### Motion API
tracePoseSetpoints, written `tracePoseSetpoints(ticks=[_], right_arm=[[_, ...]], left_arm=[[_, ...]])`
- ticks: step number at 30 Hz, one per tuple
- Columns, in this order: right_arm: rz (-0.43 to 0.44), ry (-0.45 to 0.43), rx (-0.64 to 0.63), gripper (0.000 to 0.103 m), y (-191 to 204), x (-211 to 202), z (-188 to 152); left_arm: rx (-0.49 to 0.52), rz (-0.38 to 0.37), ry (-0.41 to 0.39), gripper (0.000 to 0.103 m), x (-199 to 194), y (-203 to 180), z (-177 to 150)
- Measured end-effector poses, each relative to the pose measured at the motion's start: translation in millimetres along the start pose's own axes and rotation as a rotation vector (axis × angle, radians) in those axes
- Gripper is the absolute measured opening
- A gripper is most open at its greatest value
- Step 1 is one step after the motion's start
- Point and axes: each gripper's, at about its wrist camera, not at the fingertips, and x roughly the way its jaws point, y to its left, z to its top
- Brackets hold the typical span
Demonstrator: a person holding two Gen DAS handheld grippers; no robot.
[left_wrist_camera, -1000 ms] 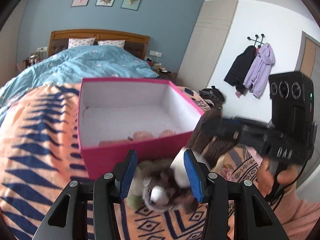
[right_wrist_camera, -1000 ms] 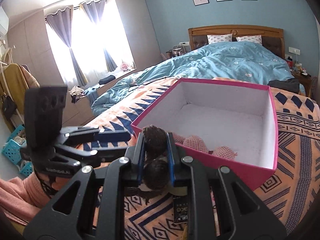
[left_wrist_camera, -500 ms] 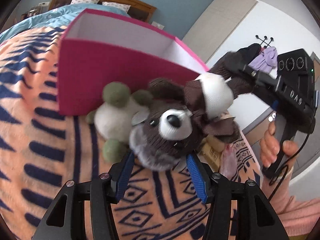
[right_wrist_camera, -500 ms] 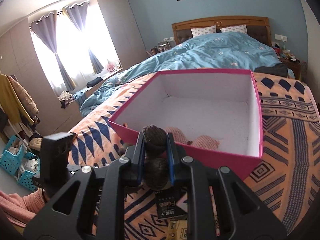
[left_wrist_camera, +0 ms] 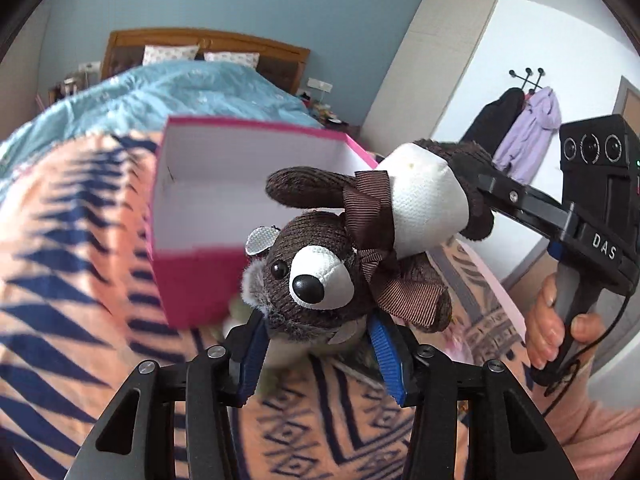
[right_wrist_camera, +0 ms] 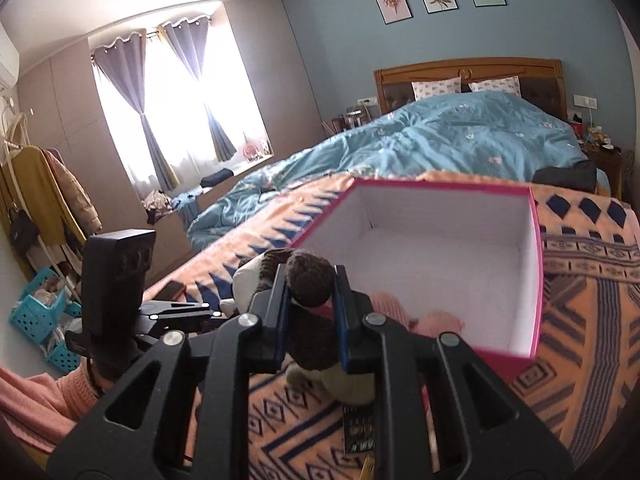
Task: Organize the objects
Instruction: 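Lower the plush dog into the box and open both grippers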
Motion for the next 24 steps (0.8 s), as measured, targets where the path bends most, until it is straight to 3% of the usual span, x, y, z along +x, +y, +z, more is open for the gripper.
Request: tracePoseSetpoints(ticks=[8,12,15,19,22,24], right_arm=[[-0.008,0.005,0.047,0.022,-22,29,18],[-0.002,0.084,0.096,0.022,-42,58,13],[-0.030,0.147,0.112,0.024,-53,78,4],[-0.100,0.214,0.119,0.028,-66,94,-5],[-0.184,0.226,0.113,0.045,-71,97,-6],[-0.236,0.206,0.117,0.050,-73,93,-5]], left_arm=[[0.038,0.119,-0.013,0.049,8,21,45],[0.048,0.190,0.031,0.048,26,32,50],[0.071,0.290,0.059,0.047,38,38,48],[0.076,0.287,0.047,0.047,34,36,43],[0.073,0.288,0.017,0.049,28,36,42],[0.061,0.262,0.001,0.052,24,36,40]])
